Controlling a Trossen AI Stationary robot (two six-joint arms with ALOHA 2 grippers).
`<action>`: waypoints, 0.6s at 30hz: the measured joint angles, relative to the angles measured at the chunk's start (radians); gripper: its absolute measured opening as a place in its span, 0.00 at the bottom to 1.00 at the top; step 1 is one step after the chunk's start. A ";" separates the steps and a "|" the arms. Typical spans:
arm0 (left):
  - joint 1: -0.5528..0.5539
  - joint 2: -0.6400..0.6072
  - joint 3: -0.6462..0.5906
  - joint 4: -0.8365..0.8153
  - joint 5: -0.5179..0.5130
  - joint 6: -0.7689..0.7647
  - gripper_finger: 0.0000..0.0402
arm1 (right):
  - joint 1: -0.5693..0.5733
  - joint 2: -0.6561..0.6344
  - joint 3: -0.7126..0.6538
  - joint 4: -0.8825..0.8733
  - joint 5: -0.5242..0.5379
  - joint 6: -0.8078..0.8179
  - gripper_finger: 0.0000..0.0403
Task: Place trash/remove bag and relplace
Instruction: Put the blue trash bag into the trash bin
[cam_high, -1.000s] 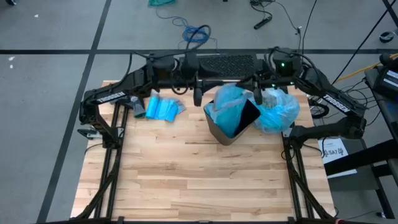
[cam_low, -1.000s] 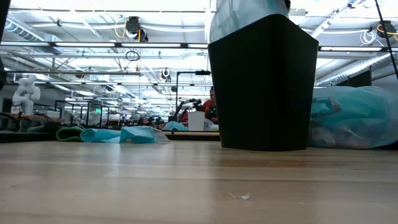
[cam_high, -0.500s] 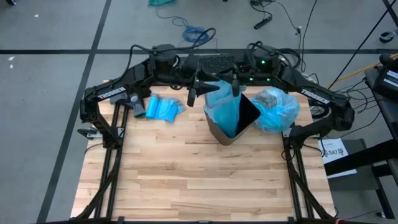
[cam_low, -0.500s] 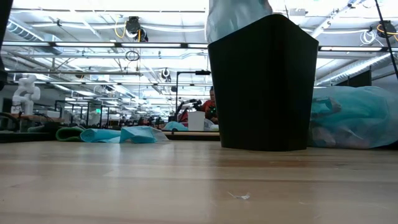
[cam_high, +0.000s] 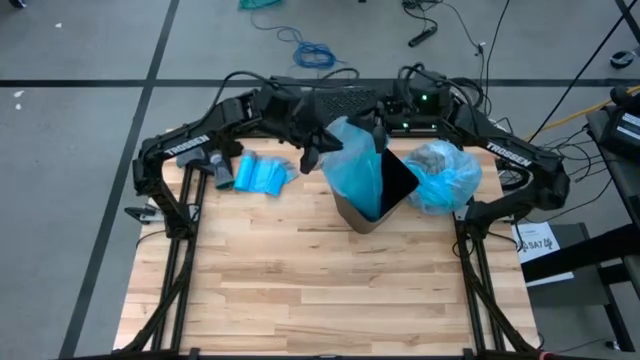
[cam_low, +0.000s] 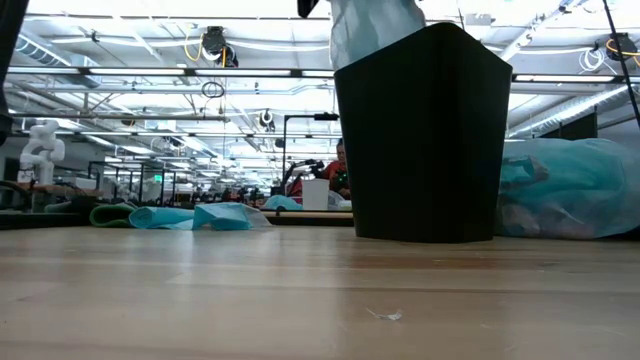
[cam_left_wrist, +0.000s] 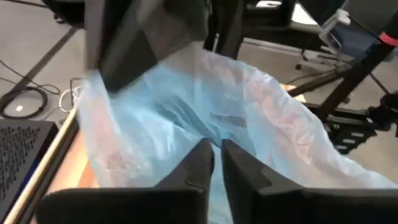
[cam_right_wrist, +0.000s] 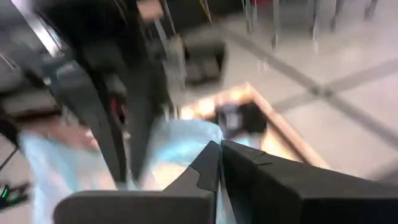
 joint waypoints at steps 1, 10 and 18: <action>-0.001 0.000 0.000 -0.010 0.003 0.002 0.07 | -0.002 -0.004 0.000 -0.057 0.000 0.006 0.04; -0.027 0.076 0.000 -0.111 0.006 -0.003 0.02 | -0.003 -0.062 -0.001 -0.313 0.005 -0.022 0.28; -0.066 0.129 0.000 -0.137 0.007 -0.005 0.01 | -0.024 -0.155 -0.001 -0.242 0.005 0.028 0.42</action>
